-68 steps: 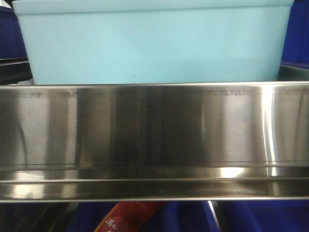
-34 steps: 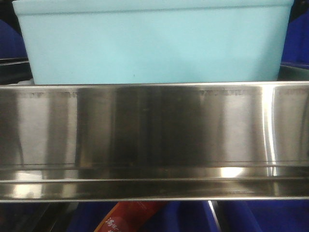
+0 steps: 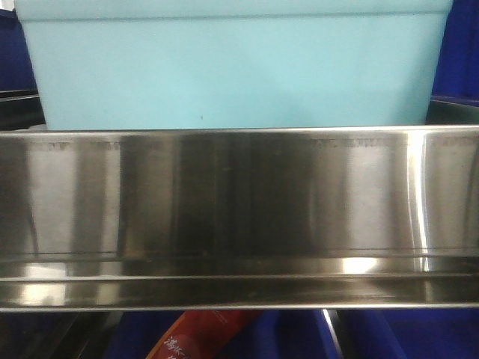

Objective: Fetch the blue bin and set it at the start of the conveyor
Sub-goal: 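Lift the light-blue bin with both grippers and pull it off the shelf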

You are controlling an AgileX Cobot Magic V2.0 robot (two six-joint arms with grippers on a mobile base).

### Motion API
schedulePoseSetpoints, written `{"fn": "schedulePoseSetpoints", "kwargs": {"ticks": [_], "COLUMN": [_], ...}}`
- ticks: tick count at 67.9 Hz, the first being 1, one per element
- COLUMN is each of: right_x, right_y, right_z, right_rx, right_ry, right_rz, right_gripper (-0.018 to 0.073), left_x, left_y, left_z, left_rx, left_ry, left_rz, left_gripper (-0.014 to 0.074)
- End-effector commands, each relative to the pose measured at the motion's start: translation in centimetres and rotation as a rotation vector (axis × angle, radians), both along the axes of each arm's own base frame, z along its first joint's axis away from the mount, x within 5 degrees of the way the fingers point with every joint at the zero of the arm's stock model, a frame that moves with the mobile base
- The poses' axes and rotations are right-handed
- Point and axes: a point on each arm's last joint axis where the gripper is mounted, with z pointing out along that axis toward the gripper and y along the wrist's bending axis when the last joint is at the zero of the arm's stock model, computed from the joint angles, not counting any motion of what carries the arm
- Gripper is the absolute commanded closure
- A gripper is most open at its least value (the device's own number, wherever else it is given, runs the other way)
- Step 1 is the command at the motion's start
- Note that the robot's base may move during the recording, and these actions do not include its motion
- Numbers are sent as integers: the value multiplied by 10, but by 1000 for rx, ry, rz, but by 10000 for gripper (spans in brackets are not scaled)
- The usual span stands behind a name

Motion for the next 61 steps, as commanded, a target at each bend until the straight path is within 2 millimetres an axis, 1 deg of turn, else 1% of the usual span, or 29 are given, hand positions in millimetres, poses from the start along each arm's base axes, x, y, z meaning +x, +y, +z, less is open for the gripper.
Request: {"fn": "schedulePoseSetpoints", "kwargs": {"ticks": [1, 4, 11, 24, 35, 41, 61], "right_x": [-15, -20, -39, -72, -97, -102, -101], "right_y": [-4, -4, -8, -13, -18, -19, -18], "right_z": [28, 36, 62, 98, 122, 126, 125], "right_rx": [0, 4, 16, 35, 48, 51, 50], "right_ry": [-75, -97, -170, -283, -364, -378, -376], "right_rz": [14, 14, 13, 13, 12, 12, 12], "right_gripper": [711, 711, 711, 711, 711, 711, 711], "left_x": [-14, -21, -38, -73, -95, -99, -99], "left_y": [1, 0, -1, 1, 5, 7, 8], "left_z": [24, 35, 55, 92, 112, 117, 117], "left_rx": [-9, -20, -41, -89, -129, -135, -131], "left_ry": [-71, -98, -152, -257, -320, -334, -337], "left_rz": [-17, -26, -46, -77, -79, -79, -79], "left_gripper": [708, 708, 708, 708, 708, 708, 708]}}
